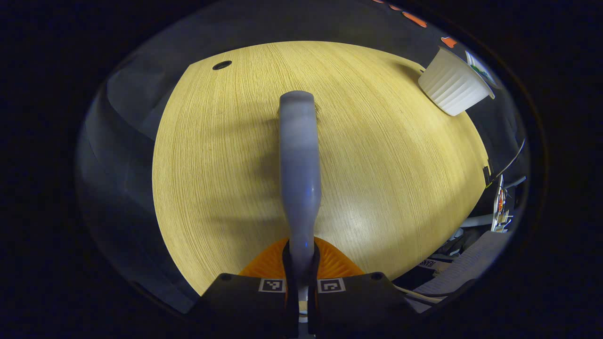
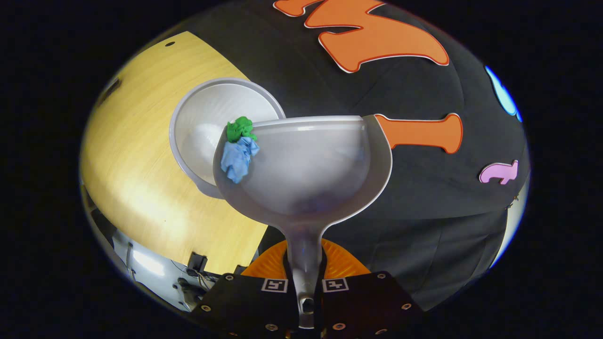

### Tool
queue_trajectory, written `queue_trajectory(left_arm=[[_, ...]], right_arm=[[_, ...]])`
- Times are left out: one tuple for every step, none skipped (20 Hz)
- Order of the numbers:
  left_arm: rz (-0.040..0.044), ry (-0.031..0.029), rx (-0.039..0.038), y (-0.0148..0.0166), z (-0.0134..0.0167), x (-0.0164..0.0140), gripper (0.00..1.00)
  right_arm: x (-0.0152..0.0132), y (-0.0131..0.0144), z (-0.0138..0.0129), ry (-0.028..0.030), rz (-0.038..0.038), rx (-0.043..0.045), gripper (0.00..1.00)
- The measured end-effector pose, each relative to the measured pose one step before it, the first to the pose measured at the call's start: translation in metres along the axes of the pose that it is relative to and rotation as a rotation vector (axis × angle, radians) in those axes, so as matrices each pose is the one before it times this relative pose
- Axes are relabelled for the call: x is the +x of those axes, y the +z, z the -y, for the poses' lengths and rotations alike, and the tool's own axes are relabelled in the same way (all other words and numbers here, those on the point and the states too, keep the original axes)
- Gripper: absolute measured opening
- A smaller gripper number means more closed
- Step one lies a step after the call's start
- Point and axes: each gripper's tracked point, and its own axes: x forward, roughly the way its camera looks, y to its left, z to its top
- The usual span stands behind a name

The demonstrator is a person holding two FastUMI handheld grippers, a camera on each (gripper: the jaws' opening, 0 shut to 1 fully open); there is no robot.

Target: Pick up the small broom and dustpan from the desktop, sweep the trash into the dustpan with the broom, and then empty the trash into the garbage bin.

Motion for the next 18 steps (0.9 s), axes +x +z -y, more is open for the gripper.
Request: queue_trajectory(left_arm=[[0.0002, -0.00033, 0.00172, 0.00117, 0.00003, 0.0006, 0.1], [0.00083, 0.00139, 0.00104, 0.00031, -0.00057, 0.00015, 0.11], [0.00092, 0.00112, 0.00099, 0.0003, -0.00009, 0.00041, 0.11], [0.0002, -0.00063, -0.00084, -0.00049, 0.00032, 0.00015, 0.11], [-0.00111, -0.00128, 0.00053, 0.0006, 0.00011, 0.00004, 0.11], [-0.00086, 0.00035, 0.00097, -0.00052, -0.00023, -0.00022, 0.11], [-0.00154, 0.00061, 0.00043, -0.00035, 0.00016, -0.00012, 0.11], [-0.00218, -0.00005, -0.00023, -0.00054, 0.00002, -0.00002, 0.11], [-0.00141, 0.00054, -0.00012, 0.00016, -0.00009, -0.00032, 0.11], [-0.00174, 0.00053, -0.00101, -0.00056, -0.00001, 0.00008, 0.11], [-0.00124, 0.00011, -0.00131, 0.00063, -0.00006, -0.00028, 0.11], [-0.00114, -0.00056, 0.00033, -0.00015, 0.00027, -0.00022, 0.11], [0.00059, 0.00142, 0.00252, 0.00061, -0.00068, -0.00034, 0.11], [0.00046, 0.00258, 0.00399, 0.00031, -0.00048, -0.00137, 0.11], [0.00216, 0.0031, 0.00478, 0.00032, -0.00064, -0.00106, 0.11], [0.00288, 0.00364, 0.0044, 0.00049, -0.00131, -0.00203, 0.11], [0.00372, 0.00392, 0.00379, 0.00027, -0.0018, -0.00198, 0.11], [0.00393, 0.00359, 0.00182, 0.00043, -0.00212, -0.00203, 0.11]], right_arm=[[0.00295, 0.00171, 0.00235, -0.01204, -0.00401, -0.02001, 0.12], [0.00234, 0.00266, 0.00135, -0.00998, -0.00331, -0.01719, 0.12], [0.0014, 0.00083, 0.00172, -0.01545, -0.00425, -0.01978, 0.12], [0.00128, 0.0008, 0.00235, -0.01436, -0.00676, -0.02045, 0.12], [0.00235, 0.00124, 0.00217, -0.0037, -0.00608, -0.00915, 0.12], [-0.00225, -0.00297, -0.00263, 0.00977, -0.00251, 0.00991, 0.12], [-0.00054, 0.00025, -0.00186, 0.01584, 0.00092, 0.02394, 0.12], [0.00237, -0.00022, -0.00147, 0.01429, 0.00267, 0.03088, 0.12], [0.00068, 0.00032, -0.00175, 0.01491, 0.0036, 0.03518, 0.12], [0.00051, 0.00104, -0.00222, 0.01999, 0.00388, 0.03276, 0.12], [0.00359, -0.00135, -0.00429, 0.02685, 0.00803, 0.03885, 0.12], [0.0033, -0.00021, -0.00468, 0.03322, 0.00887, 0.04571, 0.12], [0.00305, 0.00013, -0.00433, 0.03584, 0.00789, 0.05011, 0.12], [-0.00001, 0.00135, -0.00392, 0.03177, 0.00744, 0.04898, 0.12], [0.0007, 0.00041, -0.00366, 0.02906, 0.0079, 0.04396, 0.13], [0.00183, -0.00045, -0.00385, 0.03076, 0.00844, 0.04178, 0.13], [0.00238, 0.0002, -0.00426, 0.03197, 0.01284, 0.04454, 0.13], [0.00004, 0.00318, -0.00647, 0.03274, 0.02176, 0.04431, 0.13]])
